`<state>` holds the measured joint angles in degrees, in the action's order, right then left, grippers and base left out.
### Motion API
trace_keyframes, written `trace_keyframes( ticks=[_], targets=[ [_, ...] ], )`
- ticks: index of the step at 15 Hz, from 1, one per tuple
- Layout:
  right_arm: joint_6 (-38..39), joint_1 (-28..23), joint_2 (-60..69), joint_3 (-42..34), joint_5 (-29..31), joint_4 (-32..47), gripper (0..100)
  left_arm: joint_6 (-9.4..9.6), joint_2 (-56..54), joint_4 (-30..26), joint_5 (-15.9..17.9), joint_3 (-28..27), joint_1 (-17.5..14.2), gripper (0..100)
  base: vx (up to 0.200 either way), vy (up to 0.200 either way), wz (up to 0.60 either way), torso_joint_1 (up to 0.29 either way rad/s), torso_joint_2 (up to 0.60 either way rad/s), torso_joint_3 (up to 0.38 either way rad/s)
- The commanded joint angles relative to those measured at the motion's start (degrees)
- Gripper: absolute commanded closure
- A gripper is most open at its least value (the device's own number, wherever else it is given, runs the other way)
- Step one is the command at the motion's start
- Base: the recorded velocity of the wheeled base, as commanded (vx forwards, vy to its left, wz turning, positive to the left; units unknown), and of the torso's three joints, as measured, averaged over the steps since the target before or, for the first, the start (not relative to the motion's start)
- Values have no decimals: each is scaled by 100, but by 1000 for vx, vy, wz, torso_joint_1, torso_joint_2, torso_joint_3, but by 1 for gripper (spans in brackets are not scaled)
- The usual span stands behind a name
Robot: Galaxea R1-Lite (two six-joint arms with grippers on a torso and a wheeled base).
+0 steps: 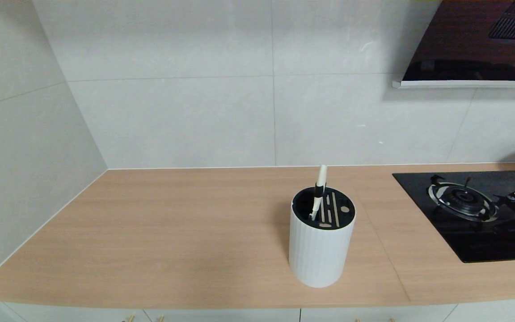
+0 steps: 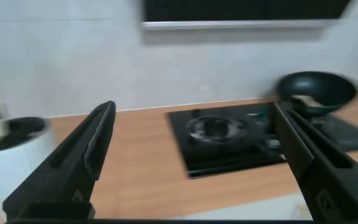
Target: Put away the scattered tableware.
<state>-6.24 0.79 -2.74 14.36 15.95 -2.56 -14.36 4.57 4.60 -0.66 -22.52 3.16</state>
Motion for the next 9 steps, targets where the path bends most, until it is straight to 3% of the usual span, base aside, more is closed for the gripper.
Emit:
trace_keyframes(
  ticks=[1,2,3,4,5,7,8,9],
  targets=[
    [18,-106,257,-469,172,-219,0,513,-457,244,31,837,-325,0,0,0,0,0,0,0],
    [27,-106,257,-838,172,-500,0,856,-457,806,-277,1522,-325,0,0,0,0,0,0,0],
    [0,-106,257,-1172,146,-790,0,1208,-457,1149,-268,2093,-325,0,0,0,0,0,0,0],
    [-17,-97,257,-1427,49,-957,0,1383,-457,1035,-277,2252,-325,0,0,0,0,0,0,0],
    [-9,-97,265,-1427,-127,-711,0,1401,-457,692,-268,2243,-325,0,0,0,0,0,0,0],
    [-9,-97,265,-1427,-285,-359,0,1629,-457,77,-268,2243,-325,0,0,0,0,0,0,0],
    [27,-97,265,-1427,-399,-52,0,1752,-457,-539,-251,2225,-325,0,0,0,0,0,0,0],
    [27,-97,265,-1427,-399,-60,0,1744,-457,-477,-251,2234,-325,0,0,0,0,0,0,0]
  ],
)
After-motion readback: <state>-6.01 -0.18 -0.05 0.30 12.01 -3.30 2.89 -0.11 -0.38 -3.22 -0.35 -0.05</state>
